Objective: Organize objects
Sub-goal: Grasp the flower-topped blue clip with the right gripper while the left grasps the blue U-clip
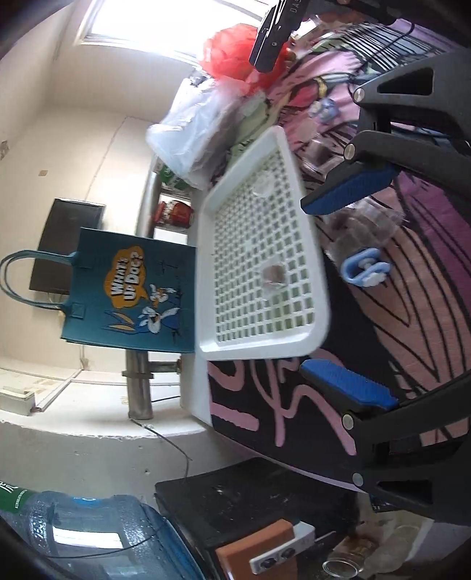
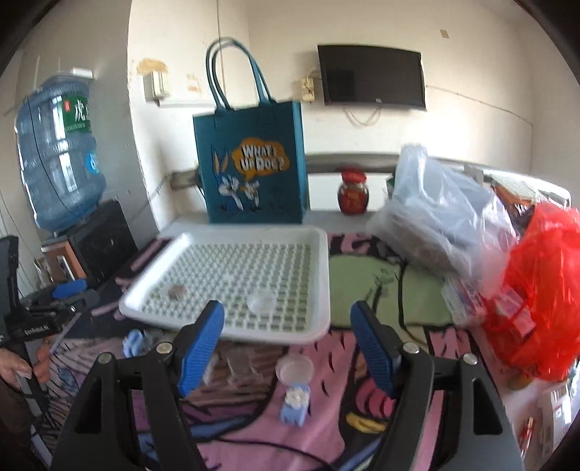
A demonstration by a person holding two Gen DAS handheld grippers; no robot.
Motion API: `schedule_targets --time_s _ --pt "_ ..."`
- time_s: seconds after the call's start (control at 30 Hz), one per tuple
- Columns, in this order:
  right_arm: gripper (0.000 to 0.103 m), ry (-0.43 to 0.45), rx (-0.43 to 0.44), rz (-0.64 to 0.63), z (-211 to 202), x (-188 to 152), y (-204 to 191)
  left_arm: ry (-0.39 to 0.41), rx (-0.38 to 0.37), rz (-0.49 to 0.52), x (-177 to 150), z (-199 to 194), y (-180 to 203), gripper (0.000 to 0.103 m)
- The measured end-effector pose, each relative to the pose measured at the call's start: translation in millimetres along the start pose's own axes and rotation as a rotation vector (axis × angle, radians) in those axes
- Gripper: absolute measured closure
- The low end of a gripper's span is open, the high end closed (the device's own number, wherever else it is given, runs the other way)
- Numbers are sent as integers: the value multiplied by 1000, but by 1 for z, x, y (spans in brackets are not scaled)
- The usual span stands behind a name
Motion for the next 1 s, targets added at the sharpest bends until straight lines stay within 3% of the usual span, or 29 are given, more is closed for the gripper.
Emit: schedule_targets --time_s 0.2,0.3,0.47,0.53,0.6,0.77,0.87,0.93,1.0 --pt "31 -114 7 23 34 -39 -1 -103 7 -23 -23 26 -5 21" --pt "37 -158 27 45 50 -51 1 -145 12 -19 -31 39 -2 21" --pt "42 -191 -25 31 62 -62 0 -166 11 -7 -35 48 8 24" --pt "44 -194 -44 30 63 -63 1 -175 7 -14 -34 51 9 30" --pt "47 -203 -48 35 66 -64 2 -200 2 -25 -33 57 8 46" --pt "66 -238 -47 40 75 -70 4 -242 -25 -33 -34 67 10 56" --pt "76 -256 -37 46 80 -73 4 -252 -56 -20 -35 69 15 73" --pt "83 -260 -34 48 80 -74 4 -249 -55 -18 -35 68 15 73" --pt "83 -259 -23 51 80 -74 4 -241 -58 -22 -36 65 15 74"
Point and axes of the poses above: each gripper's, at about its wrist camera, not at the fingertips, and z roughly the way its jaws point, y to its right, x to its top, the point moved 6 cm from there along z, roughly the way its jaws point, and after that the axes turned 15 degrees about -y, right-handed, at the moved point
